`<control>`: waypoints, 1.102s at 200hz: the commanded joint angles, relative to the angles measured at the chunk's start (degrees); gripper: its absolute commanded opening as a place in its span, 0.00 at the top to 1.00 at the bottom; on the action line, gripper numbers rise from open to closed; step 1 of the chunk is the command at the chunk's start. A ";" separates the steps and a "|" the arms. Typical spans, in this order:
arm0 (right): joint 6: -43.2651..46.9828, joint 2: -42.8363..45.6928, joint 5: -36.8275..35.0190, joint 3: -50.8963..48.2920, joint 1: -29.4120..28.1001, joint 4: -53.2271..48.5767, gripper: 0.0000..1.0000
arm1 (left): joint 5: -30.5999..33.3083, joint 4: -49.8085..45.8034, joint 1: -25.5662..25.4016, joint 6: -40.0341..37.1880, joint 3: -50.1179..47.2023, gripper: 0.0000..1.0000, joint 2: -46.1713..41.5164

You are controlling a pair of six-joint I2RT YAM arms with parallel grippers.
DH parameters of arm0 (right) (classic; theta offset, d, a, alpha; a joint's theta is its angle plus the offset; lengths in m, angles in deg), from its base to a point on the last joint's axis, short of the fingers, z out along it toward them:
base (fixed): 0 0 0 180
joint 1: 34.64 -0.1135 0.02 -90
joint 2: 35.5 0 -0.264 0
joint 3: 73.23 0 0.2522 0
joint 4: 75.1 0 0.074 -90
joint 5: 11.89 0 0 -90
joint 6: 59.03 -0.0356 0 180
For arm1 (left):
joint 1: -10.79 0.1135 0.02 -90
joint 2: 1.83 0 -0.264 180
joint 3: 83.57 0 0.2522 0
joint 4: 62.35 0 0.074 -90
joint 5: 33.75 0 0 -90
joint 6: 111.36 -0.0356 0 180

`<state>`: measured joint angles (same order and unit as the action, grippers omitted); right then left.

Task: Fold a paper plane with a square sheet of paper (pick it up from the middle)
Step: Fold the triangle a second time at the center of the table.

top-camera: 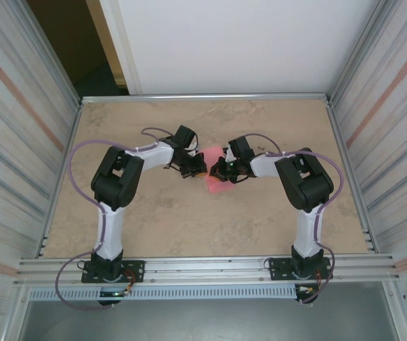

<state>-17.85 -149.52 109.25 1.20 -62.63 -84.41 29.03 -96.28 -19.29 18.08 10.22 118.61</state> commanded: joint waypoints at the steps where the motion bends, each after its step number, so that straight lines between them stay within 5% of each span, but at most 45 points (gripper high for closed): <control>1: 0.21 -1.46 -1.64 -0.38 0.08 -5.87 1.00 | 2.96 -4.07 -0.50 -1.88 0.94 0.97 1.99; 48: 2.82 4.84 -0.05 -1.18 2.22 -4.12 1.00 | 3.91 -6.03 -0.47 -4.37 1.70 0.98 2.97; 132: 4.11 -0.60 -1.41 -2.89 2.98 -4.92 1.00 | 4.08 -7.85 -0.42 -5.97 3.44 0.99 4.26; 191: -6.12 -0.37 -7.56 -6.47 0.02 -4.45 1.00 | 1.58 -8.05 -0.06 -7.72 8.47 0.98 1.75; 220: -11.56 0.88 -10.12 -6.39 -0.76 -5.19 1.00 | -1.27 -2.71 -0.09 -4.66 3.41 0.95 -5.58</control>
<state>-23.36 -147.11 106.12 -2.39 -62.10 -82.14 30.25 -102.44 -19.45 12.02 16.40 120.21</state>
